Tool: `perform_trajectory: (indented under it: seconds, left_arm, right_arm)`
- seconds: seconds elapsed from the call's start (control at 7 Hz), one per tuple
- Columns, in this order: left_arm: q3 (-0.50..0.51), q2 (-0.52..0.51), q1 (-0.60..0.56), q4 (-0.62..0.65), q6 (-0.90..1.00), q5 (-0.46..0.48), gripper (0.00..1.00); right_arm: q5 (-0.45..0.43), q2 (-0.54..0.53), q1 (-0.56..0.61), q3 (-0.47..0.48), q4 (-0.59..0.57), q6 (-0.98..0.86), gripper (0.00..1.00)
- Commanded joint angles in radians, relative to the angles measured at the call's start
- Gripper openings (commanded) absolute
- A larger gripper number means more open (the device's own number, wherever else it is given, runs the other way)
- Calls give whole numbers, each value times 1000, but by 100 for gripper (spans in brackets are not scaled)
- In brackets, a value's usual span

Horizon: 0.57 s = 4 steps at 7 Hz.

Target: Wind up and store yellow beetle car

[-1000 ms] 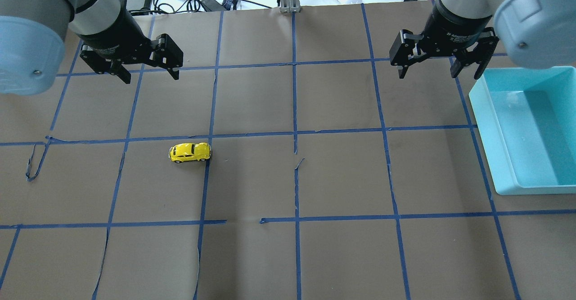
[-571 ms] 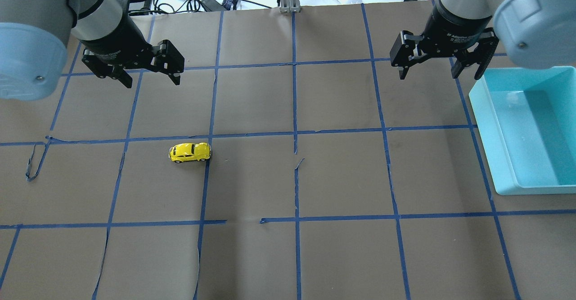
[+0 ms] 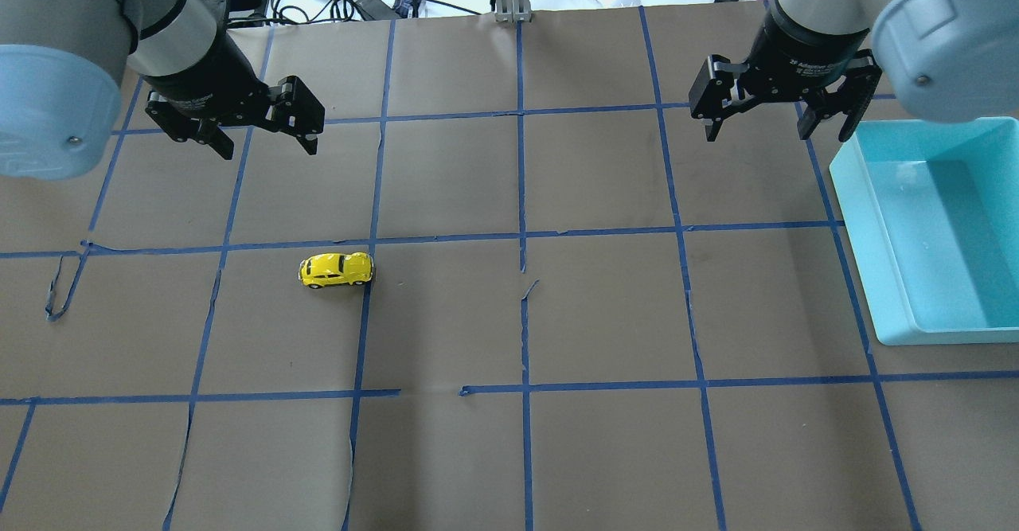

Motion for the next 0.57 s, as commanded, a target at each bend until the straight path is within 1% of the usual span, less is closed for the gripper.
perform_trajectory:
  seconds: [0.0, 0.43]
  left_arm:
    - [-8, 8, 0, 5, 8, 6, 100]
    - [-2, -3, -1, 7, 9, 1, 99]
  right_arm:
    - [0, 0, 0, 0, 2, 0, 100]
    - [0, 2, 0, 0, 3, 0, 100]
